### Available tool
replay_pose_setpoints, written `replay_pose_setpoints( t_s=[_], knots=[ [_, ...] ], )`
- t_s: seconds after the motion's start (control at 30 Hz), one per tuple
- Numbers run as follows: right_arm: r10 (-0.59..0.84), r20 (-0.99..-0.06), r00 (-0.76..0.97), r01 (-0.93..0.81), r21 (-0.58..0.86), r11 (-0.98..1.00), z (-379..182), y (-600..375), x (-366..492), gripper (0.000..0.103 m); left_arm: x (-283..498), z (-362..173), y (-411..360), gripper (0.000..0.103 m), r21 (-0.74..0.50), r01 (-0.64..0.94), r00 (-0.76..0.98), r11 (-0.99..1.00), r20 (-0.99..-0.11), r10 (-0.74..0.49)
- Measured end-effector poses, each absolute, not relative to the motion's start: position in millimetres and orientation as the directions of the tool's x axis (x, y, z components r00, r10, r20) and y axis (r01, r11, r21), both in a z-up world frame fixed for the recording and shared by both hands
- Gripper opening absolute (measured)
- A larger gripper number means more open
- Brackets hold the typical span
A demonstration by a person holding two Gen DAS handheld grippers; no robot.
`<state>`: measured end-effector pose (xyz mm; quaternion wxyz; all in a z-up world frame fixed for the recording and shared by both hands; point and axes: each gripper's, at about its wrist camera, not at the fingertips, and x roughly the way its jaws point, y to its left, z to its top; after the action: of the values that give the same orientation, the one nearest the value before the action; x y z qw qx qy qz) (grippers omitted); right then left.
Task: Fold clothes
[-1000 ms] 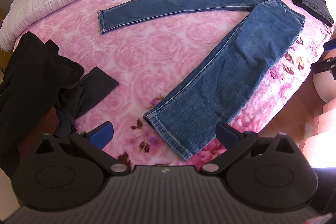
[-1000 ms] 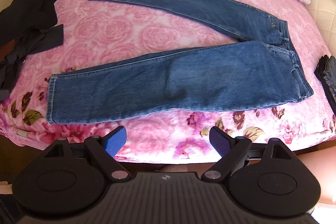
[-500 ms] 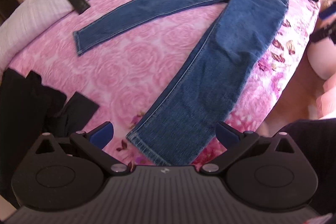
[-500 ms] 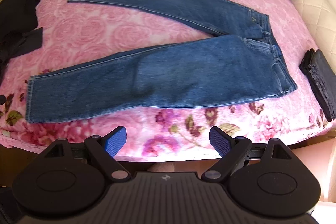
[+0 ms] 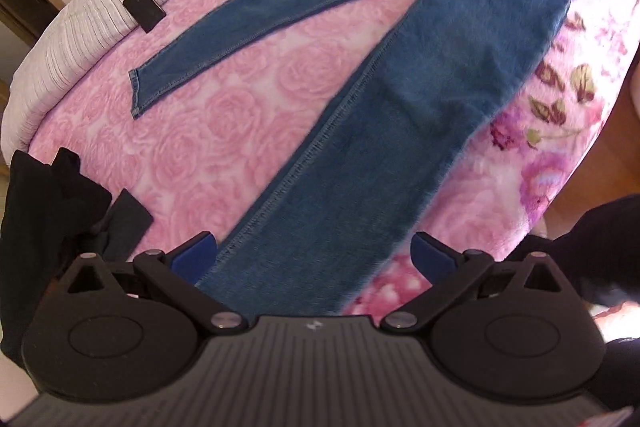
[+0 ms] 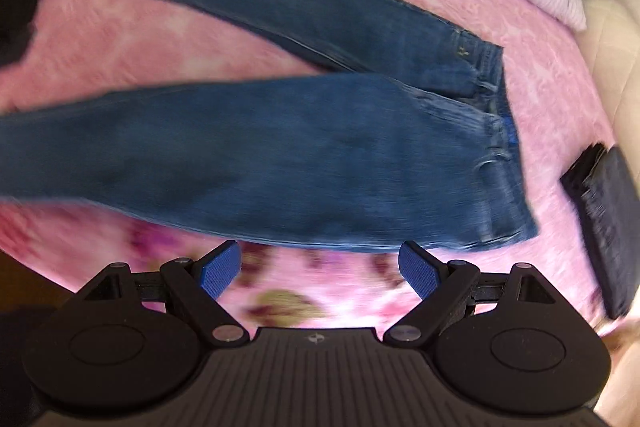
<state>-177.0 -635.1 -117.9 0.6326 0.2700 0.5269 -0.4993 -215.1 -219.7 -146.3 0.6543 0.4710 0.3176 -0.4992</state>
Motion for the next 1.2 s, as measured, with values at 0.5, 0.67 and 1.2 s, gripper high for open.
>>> replay_pose_setpoints(
  t_s=[0.5, 0.67, 1.2],
  knots=[
    [-0.497, -0.867, -0.027, 0.651, -0.392, 0.65, -195, -641, -214, 0.074, -259, -267, -235, 0.064, 0.481, 0.871, 0.429, -0.105, -0.846, -0.318],
    [-0.559, -0.827, -0.055, 0.507, -0.506, 0.698, -225, -626, -250, 0.073, -248, -273, -240, 0.064, 0.491, 0.86, 0.426, -0.136, -0.84, -0.335],
    [-0.649, -0.76, -0.015, 0.217, -0.636, 0.74, -305, -638, -320, 0.071, -246, -278, -248, 0.067, 0.61, 0.775, 0.51, -0.166, -0.759, -0.406]
  ],
)
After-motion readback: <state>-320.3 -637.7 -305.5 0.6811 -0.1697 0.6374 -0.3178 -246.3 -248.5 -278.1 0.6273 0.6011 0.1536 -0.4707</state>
